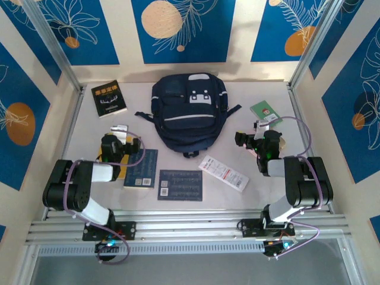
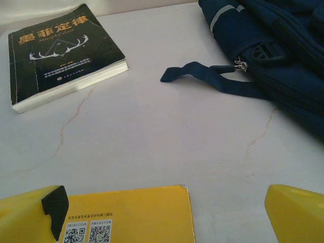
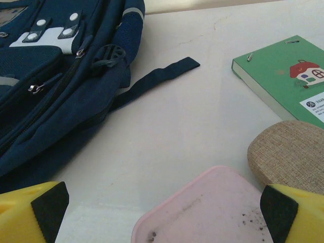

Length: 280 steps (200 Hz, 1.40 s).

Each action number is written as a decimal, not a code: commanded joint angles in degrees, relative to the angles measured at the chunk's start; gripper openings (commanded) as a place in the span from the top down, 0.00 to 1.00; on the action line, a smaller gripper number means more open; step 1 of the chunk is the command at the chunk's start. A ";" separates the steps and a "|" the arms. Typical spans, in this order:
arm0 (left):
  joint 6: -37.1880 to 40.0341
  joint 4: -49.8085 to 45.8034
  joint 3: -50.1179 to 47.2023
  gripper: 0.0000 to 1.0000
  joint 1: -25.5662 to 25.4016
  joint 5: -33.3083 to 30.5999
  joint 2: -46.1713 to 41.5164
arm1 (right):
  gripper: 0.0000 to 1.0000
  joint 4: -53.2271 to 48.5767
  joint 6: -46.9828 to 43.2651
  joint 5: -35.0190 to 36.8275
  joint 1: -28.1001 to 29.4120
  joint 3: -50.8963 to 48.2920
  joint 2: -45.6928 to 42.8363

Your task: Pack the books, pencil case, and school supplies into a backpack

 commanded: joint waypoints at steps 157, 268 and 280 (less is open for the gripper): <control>-0.35 0.20 0.03 0.00 0.62 1.41 -0.46 | 0.01 0.25 -0.84 -1.64 -0.30 0.35 -0.34; -12.35 -61.23 28.28 0.00 -19.30 -6.59 -33.09 | 0.01 -32.87 -4.13 7.01 29.96 13.78 -33.76; -10.33 -64.98 30.34 0.00 -23.02 0.82 -35.55 | 0.01 -38.36 -4.59 8.35 36.12 17.07 -36.00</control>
